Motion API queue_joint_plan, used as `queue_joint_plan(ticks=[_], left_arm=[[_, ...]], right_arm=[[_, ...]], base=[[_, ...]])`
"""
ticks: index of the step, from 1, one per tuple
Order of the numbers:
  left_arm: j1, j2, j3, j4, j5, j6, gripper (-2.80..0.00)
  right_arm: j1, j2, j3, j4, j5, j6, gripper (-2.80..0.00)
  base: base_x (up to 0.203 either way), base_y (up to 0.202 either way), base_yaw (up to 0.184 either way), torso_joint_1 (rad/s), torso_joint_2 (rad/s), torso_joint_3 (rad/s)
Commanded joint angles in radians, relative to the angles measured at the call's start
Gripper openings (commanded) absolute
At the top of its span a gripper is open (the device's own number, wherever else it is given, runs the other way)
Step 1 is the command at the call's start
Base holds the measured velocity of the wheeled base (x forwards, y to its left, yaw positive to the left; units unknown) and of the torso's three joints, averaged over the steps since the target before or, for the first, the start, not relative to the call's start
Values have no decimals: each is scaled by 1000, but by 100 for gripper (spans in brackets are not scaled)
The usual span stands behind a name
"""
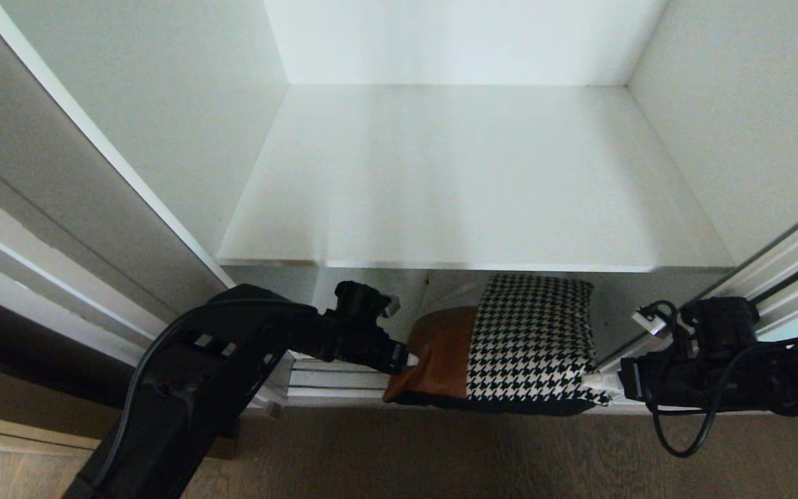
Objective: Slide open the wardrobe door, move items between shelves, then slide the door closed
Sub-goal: Place the pillow on the higher shelf
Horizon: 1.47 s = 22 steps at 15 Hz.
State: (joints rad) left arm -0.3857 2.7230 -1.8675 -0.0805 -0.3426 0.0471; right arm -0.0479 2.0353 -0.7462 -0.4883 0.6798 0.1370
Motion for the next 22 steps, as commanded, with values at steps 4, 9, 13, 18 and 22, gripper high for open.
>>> queue_joint_plan(ticks=[4, 9, 13, 18, 22], left_arm=[[22, -46, 76, -13, -59, 3, 0], [36, -67, 293, -262, -133, 119, 0], [36, -13, 93, -46, -145, 266, 0], [36, 48, -85, 155, -238, 292, 0], [36, 49, -61, 63, -239, 216, 0]], right_arm=[[0, 19, -2, -6, 4, -4, -280], [0, 23, -4, -6, 4, -4, -280], [0, 18, -7, -6, 4, -2, -280], [0, 13, -7, -6, 6, 0, -280], [0, 17, -7, -6, 6, -1, -280]], base=[[0, 0, 0, 0, 0, 0], [0, 0, 0, 0, 0, 0], [0, 0, 0, 0, 0, 0], [0, 0, 0, 0, 0, 0], [0, 0, 0, 0, 0, 0]])
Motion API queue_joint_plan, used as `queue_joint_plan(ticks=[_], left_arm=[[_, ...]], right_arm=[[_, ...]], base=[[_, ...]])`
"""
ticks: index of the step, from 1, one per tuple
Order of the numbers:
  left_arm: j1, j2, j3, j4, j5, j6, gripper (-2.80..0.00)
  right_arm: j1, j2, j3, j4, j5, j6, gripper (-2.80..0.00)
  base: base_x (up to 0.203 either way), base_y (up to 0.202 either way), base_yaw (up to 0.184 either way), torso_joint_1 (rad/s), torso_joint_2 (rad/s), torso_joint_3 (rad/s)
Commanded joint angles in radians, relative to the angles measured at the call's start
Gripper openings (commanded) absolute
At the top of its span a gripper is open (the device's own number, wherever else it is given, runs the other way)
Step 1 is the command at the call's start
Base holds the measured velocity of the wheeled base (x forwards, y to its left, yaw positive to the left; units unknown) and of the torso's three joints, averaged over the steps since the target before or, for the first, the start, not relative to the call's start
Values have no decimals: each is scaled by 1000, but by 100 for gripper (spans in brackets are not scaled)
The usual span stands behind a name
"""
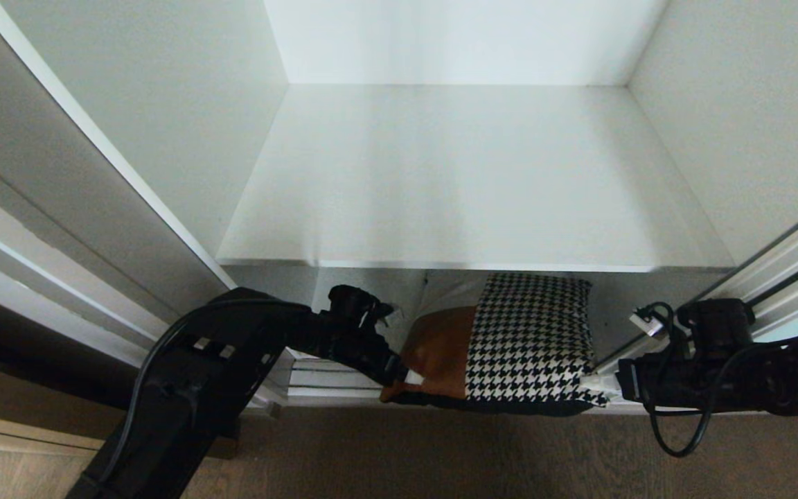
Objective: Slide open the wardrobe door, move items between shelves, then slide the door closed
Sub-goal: Place the pillow on the higher shelf
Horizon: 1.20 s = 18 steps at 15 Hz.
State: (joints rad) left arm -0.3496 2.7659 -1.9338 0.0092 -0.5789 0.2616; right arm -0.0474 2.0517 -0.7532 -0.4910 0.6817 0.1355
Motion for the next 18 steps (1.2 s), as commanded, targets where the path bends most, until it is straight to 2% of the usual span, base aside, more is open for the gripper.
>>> queue_joint_plan(ticks=[1, 3, 4, 6, 7, 8, 13, 14, 18], left_arm=[[0, 14, 6, -103, 3, -12, 0], [0, 27, 10, -181, 8, -33, 0], [0, 26, 13, -184, 8, -13, 0], [0, 25, 20, -197, 6, 68, 0], [0, 24, 20, -198, 3, 79, 0], [-1, 27, 4, -195, -1, 49, 0], [-17, 25, 4, -230, -41, -203, 0], [-30, 27, 6, -231, -39, -243, -280], [-39, 49, 10, -272, -22, -226, -280]], right_arm=[[0, 1, 0, -3, 4, -1, -280], [0, 1, 0, -3, 4, -1, -280], [0, -2, 2, -3, 4, -1, -280], [0, -4, 5, -3, 4, -1, -280], [1, -7, 6, -3, 5, -1, -280], [1, -9, 8, -3, 6, -1, -280], [1, -7, 9, -3, 10, -2, -280], [1, -8, 8, -3, 10, -2, -280], [1, -10, 7, -3, 9, -2, -280]], base=[[0, 0, 0, 0, 0, 0], [0, 0, 0, 0, 0, 0], [0, 0, 0, 0, 0, 0], [0, 0, 0, 0, 0, 0], [0, 0, 0, 0, 0, 0], [0, 0, 0, 0, 0, 0], [0, 0, 0, 0, 0, 0], [0, 0, 0, 0, 0, 0], [0, 0, 0, 0, 0, 0]])
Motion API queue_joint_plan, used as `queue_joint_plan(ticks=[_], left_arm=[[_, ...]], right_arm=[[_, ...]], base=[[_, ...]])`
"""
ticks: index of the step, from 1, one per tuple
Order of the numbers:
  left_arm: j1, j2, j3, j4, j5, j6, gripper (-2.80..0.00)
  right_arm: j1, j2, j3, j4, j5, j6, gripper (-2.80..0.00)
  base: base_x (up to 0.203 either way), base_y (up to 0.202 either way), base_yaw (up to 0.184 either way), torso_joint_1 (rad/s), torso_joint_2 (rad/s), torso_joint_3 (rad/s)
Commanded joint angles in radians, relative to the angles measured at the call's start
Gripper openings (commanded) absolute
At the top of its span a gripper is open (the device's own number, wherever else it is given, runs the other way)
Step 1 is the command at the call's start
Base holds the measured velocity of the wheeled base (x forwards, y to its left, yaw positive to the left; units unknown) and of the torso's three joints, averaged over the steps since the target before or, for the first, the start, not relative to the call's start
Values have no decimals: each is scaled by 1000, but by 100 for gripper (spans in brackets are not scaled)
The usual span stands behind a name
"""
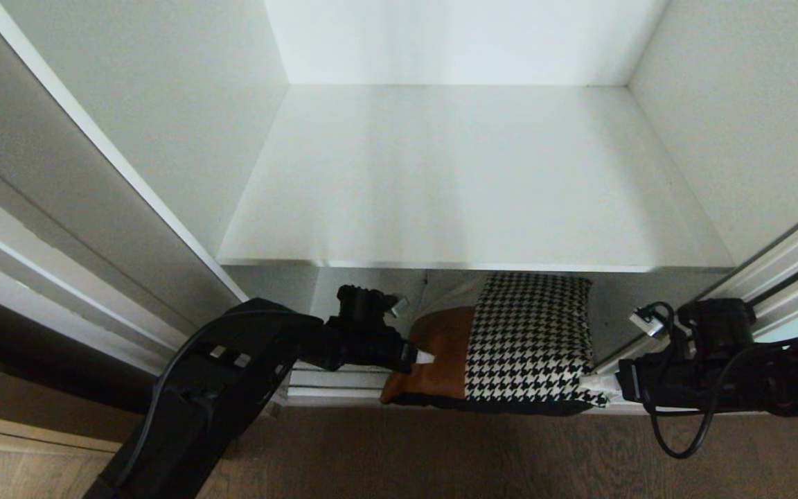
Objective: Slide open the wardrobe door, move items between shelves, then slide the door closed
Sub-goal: Place the pillow on the higher shelf
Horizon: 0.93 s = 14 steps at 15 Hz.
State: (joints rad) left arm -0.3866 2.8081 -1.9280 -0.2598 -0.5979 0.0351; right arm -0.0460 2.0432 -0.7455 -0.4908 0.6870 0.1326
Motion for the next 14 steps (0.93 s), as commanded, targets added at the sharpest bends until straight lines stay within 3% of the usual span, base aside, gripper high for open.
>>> queue_joint_plan(ticks=[1, 5, 9, 14], left_arm=[[-3, 2, 16, -3, -3, 6, -280], [-15, -39, 119, 15, -12, 96, -280], [-16, -41, 95, 93, -12, 161, -280], [-12, -43, 116, 58, -5, 185, -280]], right_arm=[[0, 0, -2, -3, 5, 2, -280], [-2, -1, -6, -3, 5, 2, -280], [0, 1, -5, -3, 5, 1, -280], [0, 2, 0, -3, 6, -1, -280]], base=[[0, 0, 0, 0, 0, 0], [0, 0, 0, 0, 0, 0], [0, 0, 0, 0, 0, 0], [0, 0, 0, 0, 0, 0]])
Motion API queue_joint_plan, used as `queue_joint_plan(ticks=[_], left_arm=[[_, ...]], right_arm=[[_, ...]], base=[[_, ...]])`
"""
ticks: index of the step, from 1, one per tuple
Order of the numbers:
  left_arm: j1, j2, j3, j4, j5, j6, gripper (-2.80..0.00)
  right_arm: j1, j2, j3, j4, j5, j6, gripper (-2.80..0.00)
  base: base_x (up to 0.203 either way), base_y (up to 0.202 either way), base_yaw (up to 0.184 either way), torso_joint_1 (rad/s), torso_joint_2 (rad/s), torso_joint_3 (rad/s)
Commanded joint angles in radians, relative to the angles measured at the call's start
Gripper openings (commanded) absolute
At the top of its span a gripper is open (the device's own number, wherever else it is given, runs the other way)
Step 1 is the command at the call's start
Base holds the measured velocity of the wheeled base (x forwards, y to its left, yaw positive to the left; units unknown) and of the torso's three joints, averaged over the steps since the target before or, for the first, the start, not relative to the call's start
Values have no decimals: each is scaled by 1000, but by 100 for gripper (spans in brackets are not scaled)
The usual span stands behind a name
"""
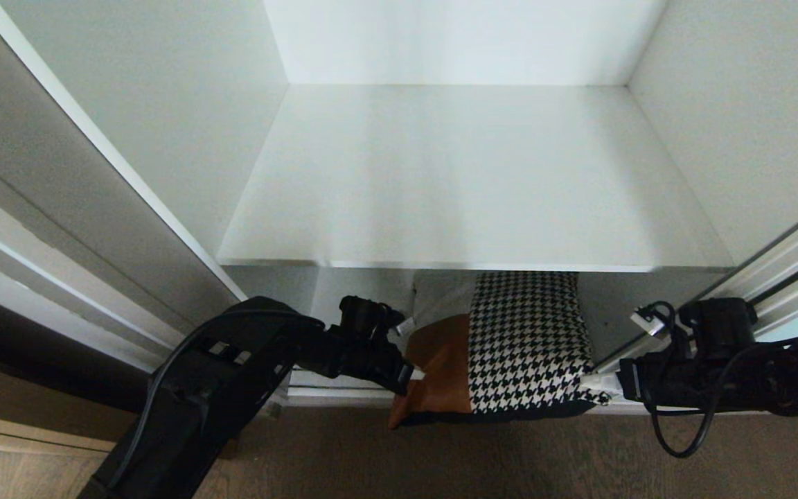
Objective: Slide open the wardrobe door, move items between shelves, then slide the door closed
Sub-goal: Place the pillow on the higher shelf
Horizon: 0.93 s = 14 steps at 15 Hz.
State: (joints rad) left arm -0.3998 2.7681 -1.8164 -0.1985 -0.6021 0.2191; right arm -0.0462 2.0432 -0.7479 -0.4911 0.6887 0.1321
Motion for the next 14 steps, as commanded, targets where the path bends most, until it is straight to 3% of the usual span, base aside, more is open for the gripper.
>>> queue_joint_plan(ticks=[1, 3, 5, 9, 11, 14], left_arm=[[5, -4, 19, -35, 0, 5, -280], [12, -12, 15, -103, 12, -33, -280], [12, -32, 18, -134, 36, -123, -280], [10, -95, 62, -168, 47, -166, -280], [10, -151, 65, -168, 64, -247, -280], [10, -184, 130, -218, 123, -269, -280]], right_arm=[[2, 3, 5, -3, 5, 0, -280], [3, -1, 11, -3, 16, -4, -280], [6, -7, 20, -3, 25, -6, -280], [25, -29, 65, -47, 46, -8, -280], [29, -31, 74, -61, 46, -5, -280], [52, -36, 88, -63, 46, -5, -280]], base=[[0, 0, 0, 0, 0, 0], [0, 0, 0, 0, 0, 0], [0, 0, 0, 0, 0, 0], [0, 0, 0, 0, 0, 0], [0, 0, 0, 0, 0, 0], [0, 0, 0, 0, 0, 0]])
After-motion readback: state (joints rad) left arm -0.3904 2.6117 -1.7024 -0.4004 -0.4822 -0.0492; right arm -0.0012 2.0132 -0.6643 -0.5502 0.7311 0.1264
